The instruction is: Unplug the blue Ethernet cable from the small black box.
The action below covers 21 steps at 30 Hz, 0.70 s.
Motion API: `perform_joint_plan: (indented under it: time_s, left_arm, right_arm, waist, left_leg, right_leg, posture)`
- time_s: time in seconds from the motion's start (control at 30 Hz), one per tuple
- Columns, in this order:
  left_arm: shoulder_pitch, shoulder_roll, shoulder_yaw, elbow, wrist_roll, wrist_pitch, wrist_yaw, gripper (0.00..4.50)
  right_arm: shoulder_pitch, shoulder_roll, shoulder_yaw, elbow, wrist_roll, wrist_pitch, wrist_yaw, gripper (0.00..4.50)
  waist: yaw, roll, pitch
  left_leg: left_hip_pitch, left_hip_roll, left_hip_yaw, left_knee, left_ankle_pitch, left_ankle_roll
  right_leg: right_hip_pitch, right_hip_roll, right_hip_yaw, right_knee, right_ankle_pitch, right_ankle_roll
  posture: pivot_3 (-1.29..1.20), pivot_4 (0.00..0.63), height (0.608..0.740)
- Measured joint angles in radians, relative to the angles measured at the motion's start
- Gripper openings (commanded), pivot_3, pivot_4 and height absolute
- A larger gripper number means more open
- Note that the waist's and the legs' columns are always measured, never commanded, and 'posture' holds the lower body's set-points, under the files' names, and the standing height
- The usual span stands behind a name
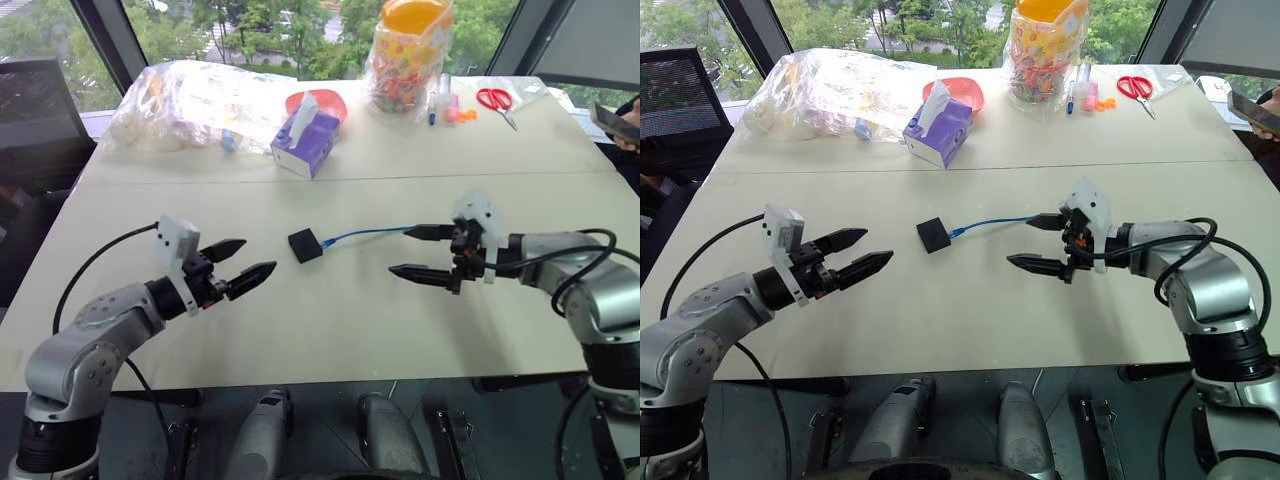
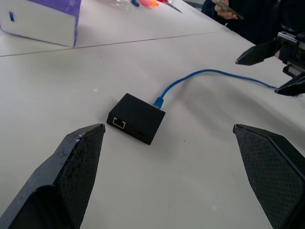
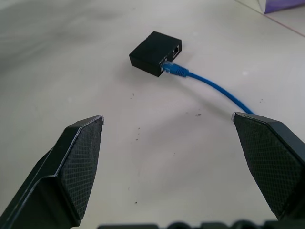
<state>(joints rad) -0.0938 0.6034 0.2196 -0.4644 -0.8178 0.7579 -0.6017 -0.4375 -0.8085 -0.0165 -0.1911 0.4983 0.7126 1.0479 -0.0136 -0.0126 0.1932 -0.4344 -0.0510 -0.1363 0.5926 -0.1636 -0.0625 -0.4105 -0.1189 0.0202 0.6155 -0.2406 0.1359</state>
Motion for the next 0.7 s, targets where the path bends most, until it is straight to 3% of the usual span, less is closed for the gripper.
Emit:
perform_joint_plan:
  time_s: [0.4, 0.7]
  left_arm:
    - [-0.015, 0.057, -0.01, 0.058, 0.026, -0.004, -0.08, 4.49]
    - [-0.023, 0.084, -0.007, 0.065, 0.03, 0.001, -0.098, 4.49]
  right_arm:
    - [-0.129, -0.017, 0.028, 0.061, -0.017, -0.017, 0.056, 4.5]
    - [-0.136, -0.008, 0.076, 0.089, -0.084, -0.089, 0.055, 4.5]
  waist:
    - [0.002, 0.0, 0.0]
    - [0.001, 0.0, 0.0]
  left_leg:
    - [0.0, 0.0, 0.0, 0.0, 0.0, 0.0]
    - [0.0, 0.0, 0.0, 0.0, 0.0, 0.0]
  right_leg:
    - [0.0, 0.0, 0.0, 0.0, 0.0, 0.0]
    - [0.0, 0.0, 0.0, 0.0, 0.0, 0.0]
  posture:
    - [0.0, 0.15, 0.728]
    - [0.0, 0.15, 0.728]
